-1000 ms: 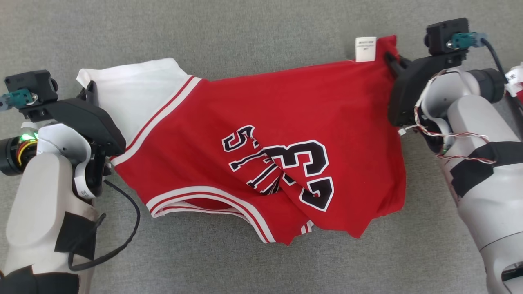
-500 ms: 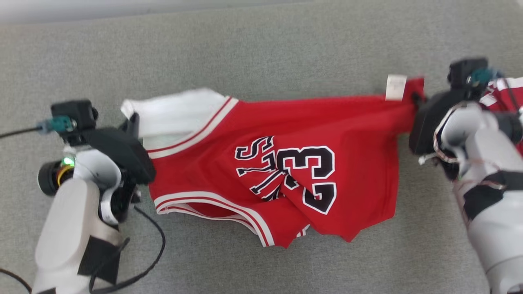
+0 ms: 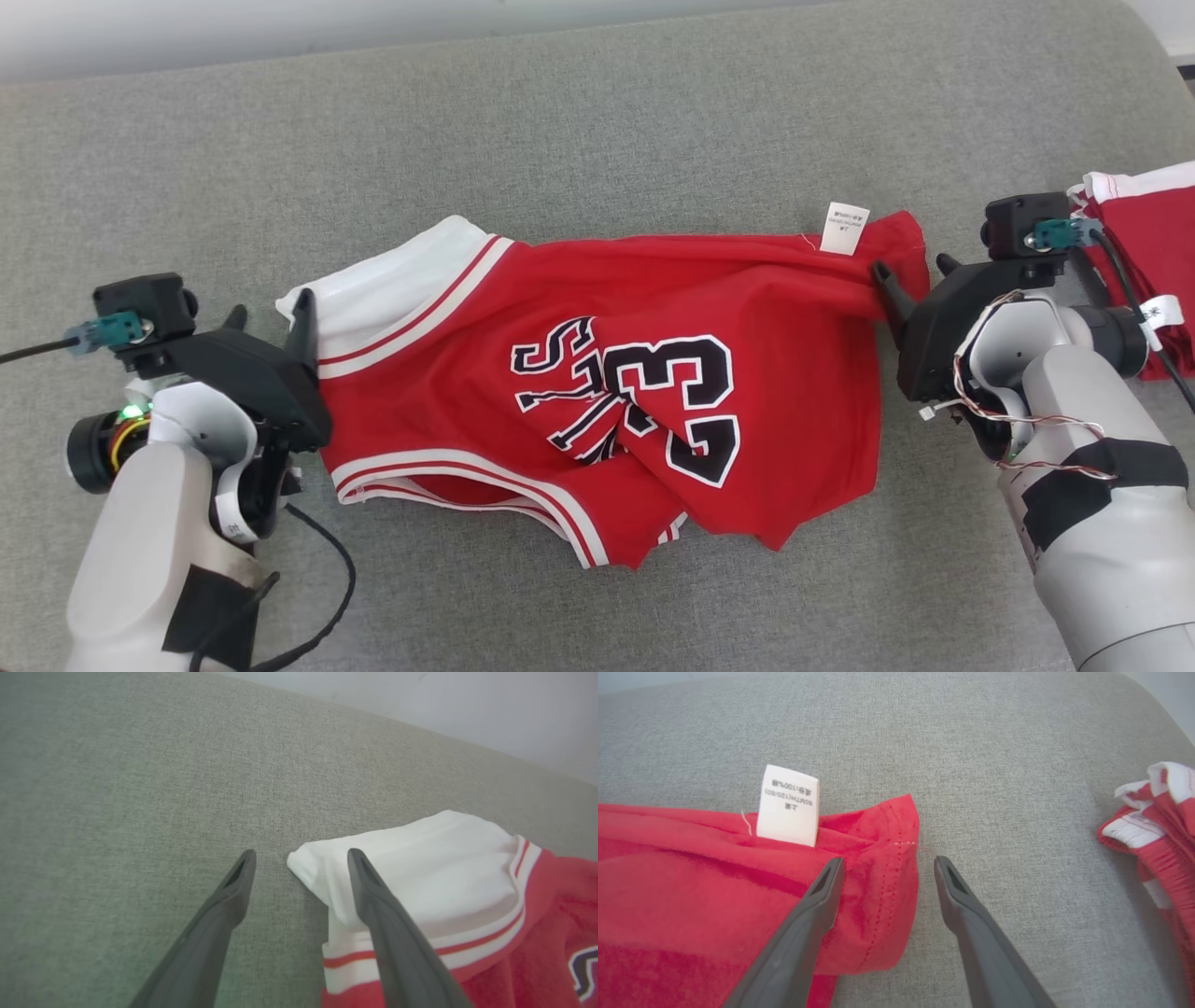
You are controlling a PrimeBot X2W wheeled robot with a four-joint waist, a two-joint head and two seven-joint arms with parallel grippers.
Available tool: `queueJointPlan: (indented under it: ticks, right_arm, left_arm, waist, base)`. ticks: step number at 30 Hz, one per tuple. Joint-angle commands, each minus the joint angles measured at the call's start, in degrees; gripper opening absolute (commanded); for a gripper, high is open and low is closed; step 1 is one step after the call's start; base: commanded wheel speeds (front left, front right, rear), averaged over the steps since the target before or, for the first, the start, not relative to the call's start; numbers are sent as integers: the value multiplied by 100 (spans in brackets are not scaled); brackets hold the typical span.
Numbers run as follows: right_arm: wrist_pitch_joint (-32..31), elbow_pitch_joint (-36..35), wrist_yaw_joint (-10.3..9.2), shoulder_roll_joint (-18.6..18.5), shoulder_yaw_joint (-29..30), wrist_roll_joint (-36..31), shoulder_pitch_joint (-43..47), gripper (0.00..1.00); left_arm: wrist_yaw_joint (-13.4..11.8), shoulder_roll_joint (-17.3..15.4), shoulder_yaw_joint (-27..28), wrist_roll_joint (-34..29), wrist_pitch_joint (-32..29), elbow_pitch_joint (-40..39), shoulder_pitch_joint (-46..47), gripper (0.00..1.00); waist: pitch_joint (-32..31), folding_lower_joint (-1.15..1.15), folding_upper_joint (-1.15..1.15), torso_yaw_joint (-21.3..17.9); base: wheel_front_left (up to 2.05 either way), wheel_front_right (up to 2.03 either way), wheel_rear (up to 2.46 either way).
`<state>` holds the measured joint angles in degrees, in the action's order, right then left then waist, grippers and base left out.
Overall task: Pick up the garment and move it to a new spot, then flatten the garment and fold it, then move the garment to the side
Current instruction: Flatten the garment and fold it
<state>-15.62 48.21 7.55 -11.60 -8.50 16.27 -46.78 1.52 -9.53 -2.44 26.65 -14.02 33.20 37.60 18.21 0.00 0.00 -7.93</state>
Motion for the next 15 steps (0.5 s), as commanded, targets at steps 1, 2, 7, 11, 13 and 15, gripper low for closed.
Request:
queueJointPlan:
  ticks: [1,2,7,11,13,15]
  right_arm:
    - [67,-41,-17,-28,44,-31,67,100]
    - [87,-56,-17,-44,69,-42,68,100]
    - [146,-124,-17,-45,168,-69,72,100]
    - [152,-187,-17,-14,208,-86,87,100]
    - [149,-201,-17,-2,209,-93,87,100]
    - [139,-226,-17,21,204,-90,96,100]
  left_arm:
    - [-28,-53,33,-46,124,39,-24,100]
    - [-39,-74,24,-81,173,55,-32,100]
    - [-88,-46,-47,-127,383,137,-124,100]
    - [-151,55,-99,-148,479,247,-100,100]
    - [-162,70,-110,-155,497,285,-66,100]
    - [-206,115,-135,-171,542,340,11,100]
  waist:
    - [-12,0,0,6]
    - [-24,0,0,12]
    - [-61,0,0,49]
    - [-62,0,0,54]
    - [-60,0,0,49]
    - [-55,0,0,40]
  base:
    - [0,0,0]
    - [0,0,0]
    - [0,0,0]
    - [0,0,0]
    - [0,0,0]
    - [0,0,0]
